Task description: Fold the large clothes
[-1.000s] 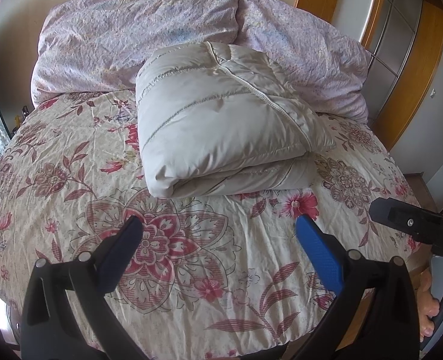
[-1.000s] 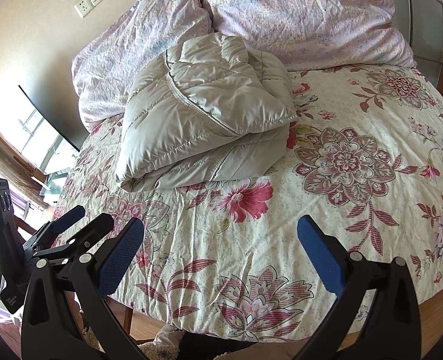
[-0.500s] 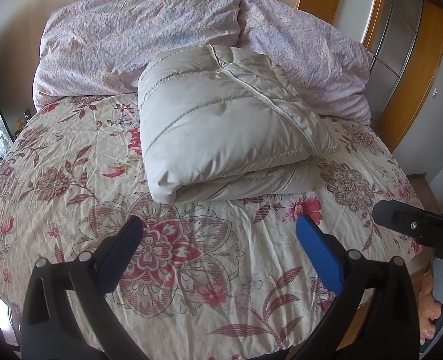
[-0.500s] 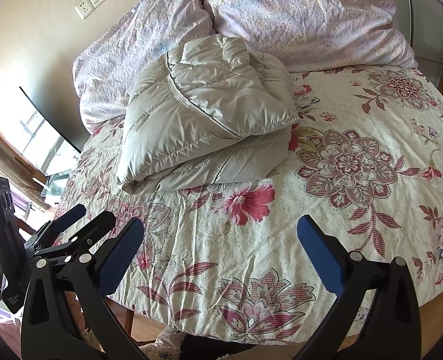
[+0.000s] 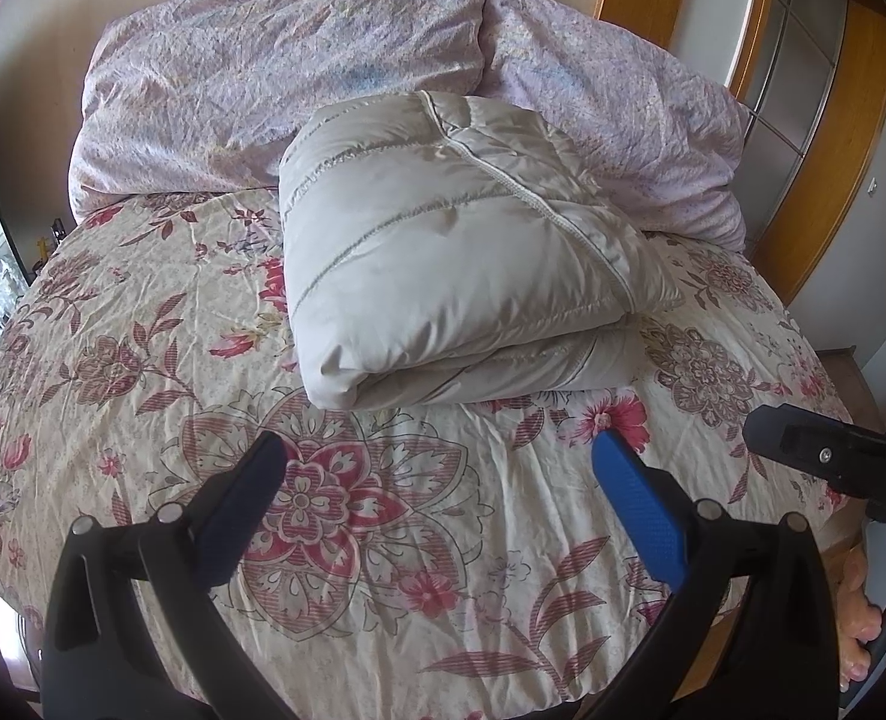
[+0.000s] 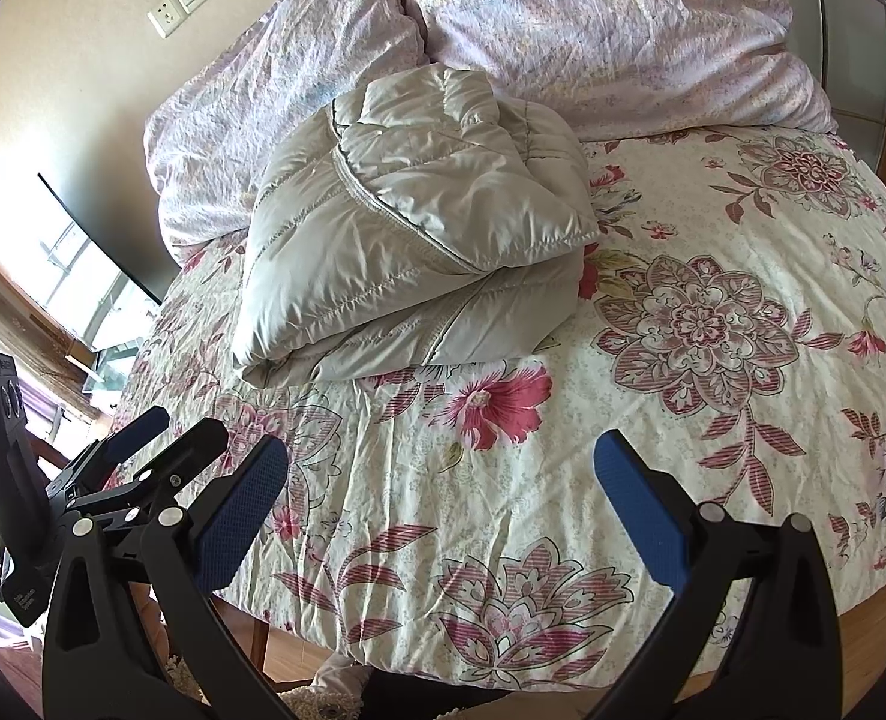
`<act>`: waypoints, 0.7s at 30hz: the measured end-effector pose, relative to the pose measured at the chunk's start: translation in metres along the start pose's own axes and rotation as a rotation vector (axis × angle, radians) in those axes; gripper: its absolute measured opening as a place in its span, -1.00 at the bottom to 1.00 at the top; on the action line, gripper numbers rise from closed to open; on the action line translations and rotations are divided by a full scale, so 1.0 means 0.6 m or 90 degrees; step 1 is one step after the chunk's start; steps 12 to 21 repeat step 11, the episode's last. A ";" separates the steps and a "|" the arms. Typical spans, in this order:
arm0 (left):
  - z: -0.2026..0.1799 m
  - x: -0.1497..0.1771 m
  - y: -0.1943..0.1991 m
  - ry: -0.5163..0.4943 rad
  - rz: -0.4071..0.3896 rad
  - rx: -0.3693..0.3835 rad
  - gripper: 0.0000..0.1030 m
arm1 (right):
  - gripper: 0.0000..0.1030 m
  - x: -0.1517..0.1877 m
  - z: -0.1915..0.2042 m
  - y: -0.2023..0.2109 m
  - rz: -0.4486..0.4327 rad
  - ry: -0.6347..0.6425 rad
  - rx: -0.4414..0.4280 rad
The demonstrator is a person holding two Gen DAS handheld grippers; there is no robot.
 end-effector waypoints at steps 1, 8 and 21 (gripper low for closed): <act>0.000 0.000 0.000 0.000 0.000 0.000 0.96 | 0.97 0.000 0.000 0.000 0.000 0.000 0.000; -0.001 0.000 0.000 -0.002 -0.001 0.000 0.96 | 0.97 0.000 0.000 0.000 0.000 0.000 -0.001; -0.002 0.001 0.000 -0.005 -0.003 -0.003 0.96 | 0.97 0.000 0.000 0.000 0.000 0.000 0.000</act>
Point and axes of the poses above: each gripper's, at about its wrist camera, not at the fingertips, and y roughly against the way its jaws point, z to its left, x to its underside, the point moved 5 cm from there along -y, roughly the way its jaws point, and after that the axes turned 3 degrees about -x, right-handed, at the moved point
